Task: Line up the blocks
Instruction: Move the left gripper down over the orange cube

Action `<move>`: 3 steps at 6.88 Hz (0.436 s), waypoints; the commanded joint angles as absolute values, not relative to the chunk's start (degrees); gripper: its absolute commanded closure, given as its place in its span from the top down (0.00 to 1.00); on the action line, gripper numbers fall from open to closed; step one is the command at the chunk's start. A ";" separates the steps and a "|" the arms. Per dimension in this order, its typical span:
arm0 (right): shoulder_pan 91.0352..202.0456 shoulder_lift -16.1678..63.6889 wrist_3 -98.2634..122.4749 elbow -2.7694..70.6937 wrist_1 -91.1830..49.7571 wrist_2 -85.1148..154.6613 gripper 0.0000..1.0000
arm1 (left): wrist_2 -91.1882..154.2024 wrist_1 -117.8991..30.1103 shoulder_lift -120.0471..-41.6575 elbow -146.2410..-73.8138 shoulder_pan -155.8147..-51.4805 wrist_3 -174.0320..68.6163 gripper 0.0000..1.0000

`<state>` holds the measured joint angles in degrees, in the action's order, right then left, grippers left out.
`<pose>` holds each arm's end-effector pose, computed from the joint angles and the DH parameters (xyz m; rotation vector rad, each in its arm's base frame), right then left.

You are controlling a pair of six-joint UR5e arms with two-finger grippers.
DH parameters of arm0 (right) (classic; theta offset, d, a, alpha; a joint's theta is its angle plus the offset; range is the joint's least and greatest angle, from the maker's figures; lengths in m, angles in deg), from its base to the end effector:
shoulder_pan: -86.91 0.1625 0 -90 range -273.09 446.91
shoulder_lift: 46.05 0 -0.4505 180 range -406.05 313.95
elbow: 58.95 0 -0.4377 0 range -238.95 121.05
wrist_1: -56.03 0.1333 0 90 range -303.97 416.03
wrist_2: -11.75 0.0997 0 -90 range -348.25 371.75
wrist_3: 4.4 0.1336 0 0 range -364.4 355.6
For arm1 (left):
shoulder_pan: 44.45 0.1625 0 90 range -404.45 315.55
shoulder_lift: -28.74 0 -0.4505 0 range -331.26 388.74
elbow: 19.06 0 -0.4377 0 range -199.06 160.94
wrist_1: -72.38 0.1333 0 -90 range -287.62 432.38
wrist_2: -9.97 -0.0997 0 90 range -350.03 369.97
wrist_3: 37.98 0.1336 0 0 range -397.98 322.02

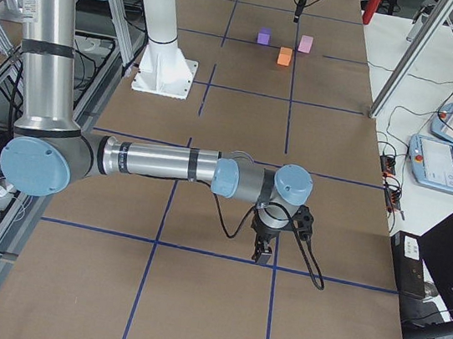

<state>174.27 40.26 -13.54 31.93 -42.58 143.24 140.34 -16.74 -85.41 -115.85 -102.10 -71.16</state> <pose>0.0191 -0.5592 0.6840 -0.0263 -0.7274 -0.1709 0.3335 -0.6139 0.3867 0.0502 0.8504 0.1712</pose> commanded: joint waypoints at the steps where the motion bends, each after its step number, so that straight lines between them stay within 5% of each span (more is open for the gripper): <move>1: 174.27 40.26 -13.54 31.93 -42.58 143.24 1.00 | 139.44 -19.54 -88.23 -113.90 -96.85 -75.07 1.00; 3: 174.27 40.26 -13.54 31.93 -42.58 143.24 1.00 | 139.52 -24.26 -90.00 -110.30 -94.56 -81.71 1.00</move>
<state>174.27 40.26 -13.54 31.93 -42.58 143.24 139.53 -21.06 -89.21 -112.16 -95.92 -77.79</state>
